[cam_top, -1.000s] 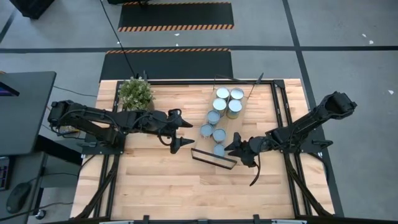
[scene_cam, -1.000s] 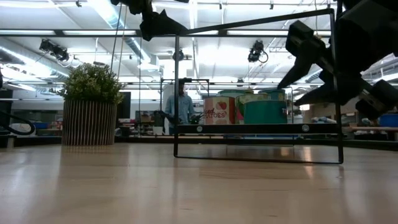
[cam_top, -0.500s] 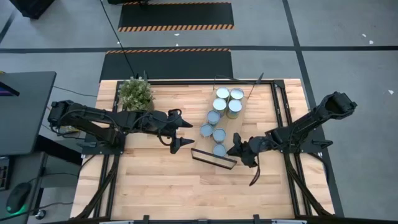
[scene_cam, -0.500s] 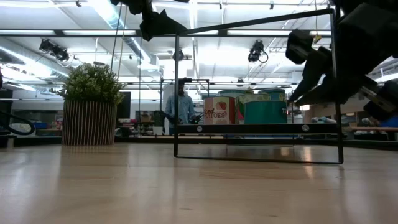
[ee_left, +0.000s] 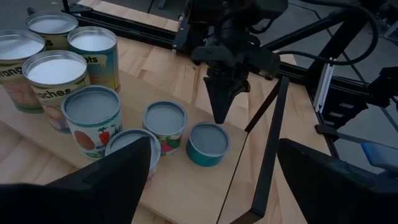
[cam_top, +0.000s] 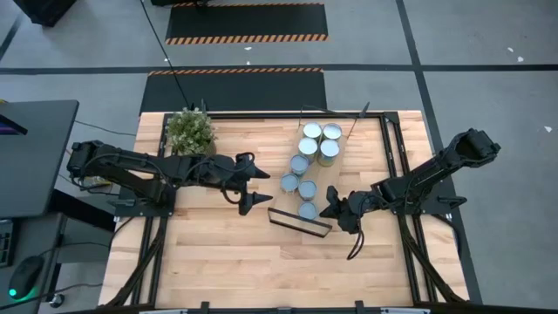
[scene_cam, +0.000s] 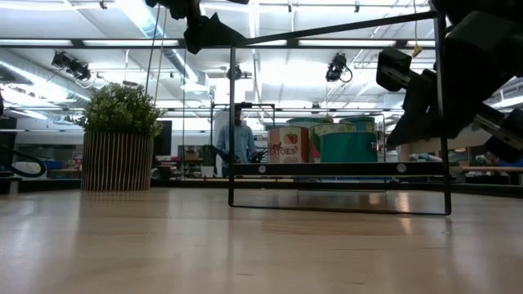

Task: Pick and place cans onto a shelf
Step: Put the canned tuna fish on the shelf

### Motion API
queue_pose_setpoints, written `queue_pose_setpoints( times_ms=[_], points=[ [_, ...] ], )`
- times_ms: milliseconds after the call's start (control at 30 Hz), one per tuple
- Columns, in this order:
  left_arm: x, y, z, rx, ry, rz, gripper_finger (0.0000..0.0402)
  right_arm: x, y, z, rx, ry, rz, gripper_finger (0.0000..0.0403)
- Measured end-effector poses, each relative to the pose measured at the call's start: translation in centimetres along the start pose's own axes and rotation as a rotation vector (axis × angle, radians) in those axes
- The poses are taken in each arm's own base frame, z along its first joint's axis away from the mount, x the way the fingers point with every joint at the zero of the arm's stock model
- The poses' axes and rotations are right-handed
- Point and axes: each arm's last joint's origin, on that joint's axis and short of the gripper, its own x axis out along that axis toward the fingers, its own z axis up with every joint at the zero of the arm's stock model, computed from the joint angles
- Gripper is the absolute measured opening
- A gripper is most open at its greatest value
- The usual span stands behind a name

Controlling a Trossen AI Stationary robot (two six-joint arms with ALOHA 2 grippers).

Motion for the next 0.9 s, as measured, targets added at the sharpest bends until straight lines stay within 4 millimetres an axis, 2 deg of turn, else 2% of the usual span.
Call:
queue_pose_setpoints(
  times_ms=[133,467,767,900],
  points=[
    [0.0,0.0,0.0,0.003,0.0,0.0,0.0355,0.4,-0.4,0.5,-0.003,0.011,0.017,0.0005],
    [0.0,0.0,0.0,0.005,0.003,0.0,0.0355,3.0,-2.0,0.4,-0.004,0.072,0.045,0.0007],
    [0.0,0.0,-0.2,0.005,0.015,0.002,0.0355,3.1,-2.1,0.4,0.029,0.07,0.056,0.001],
    [0.0,0.0,-0.2,-0.001,0.016,0.002,0.0355,2.9,-2.1,0.5,0.044,0.069,0.055,0.0024]
  ],
)
